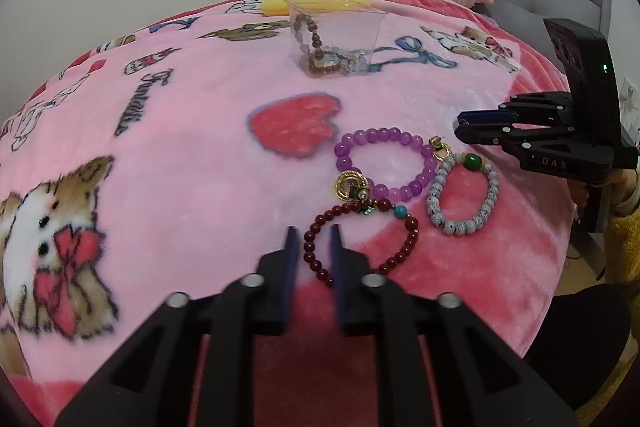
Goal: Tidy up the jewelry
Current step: 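Grasp the silver ring with the right tool while the left tool grasps the dark red bead bracelet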
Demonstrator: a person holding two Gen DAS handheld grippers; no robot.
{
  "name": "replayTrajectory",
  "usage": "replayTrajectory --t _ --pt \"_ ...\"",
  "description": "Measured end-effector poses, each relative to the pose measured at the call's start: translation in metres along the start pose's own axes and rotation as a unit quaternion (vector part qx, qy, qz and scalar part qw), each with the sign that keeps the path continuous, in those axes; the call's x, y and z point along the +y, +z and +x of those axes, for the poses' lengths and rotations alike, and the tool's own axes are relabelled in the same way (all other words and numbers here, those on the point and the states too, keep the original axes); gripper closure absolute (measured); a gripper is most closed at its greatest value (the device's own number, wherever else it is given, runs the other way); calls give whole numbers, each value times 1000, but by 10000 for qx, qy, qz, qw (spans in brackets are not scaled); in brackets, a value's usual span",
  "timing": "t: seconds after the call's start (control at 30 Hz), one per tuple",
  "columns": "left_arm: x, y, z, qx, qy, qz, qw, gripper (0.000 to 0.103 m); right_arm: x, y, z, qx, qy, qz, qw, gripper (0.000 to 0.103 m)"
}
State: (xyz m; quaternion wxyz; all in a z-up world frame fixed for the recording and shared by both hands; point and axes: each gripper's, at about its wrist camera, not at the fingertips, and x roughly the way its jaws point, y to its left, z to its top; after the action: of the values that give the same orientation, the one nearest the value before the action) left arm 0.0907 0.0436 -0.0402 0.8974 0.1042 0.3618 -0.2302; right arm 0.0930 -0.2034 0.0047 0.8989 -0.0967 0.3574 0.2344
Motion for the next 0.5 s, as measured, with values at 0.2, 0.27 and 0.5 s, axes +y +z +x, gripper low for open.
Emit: replayTrajectory --t 0.2,0.27,0.5 --pt "-9 -1 -4 -96 136 232 9996 97 1 0 -1 -8 -38 -74 10000 84" --pt "-10 1 -8 -150 121 222 9996 97 0 0 -3 -39 -27 -39 10000 84" --pt "-20 13 -31 -518 64 356 9980 97 1 5 -13 -136 -21 -88 9999 84"
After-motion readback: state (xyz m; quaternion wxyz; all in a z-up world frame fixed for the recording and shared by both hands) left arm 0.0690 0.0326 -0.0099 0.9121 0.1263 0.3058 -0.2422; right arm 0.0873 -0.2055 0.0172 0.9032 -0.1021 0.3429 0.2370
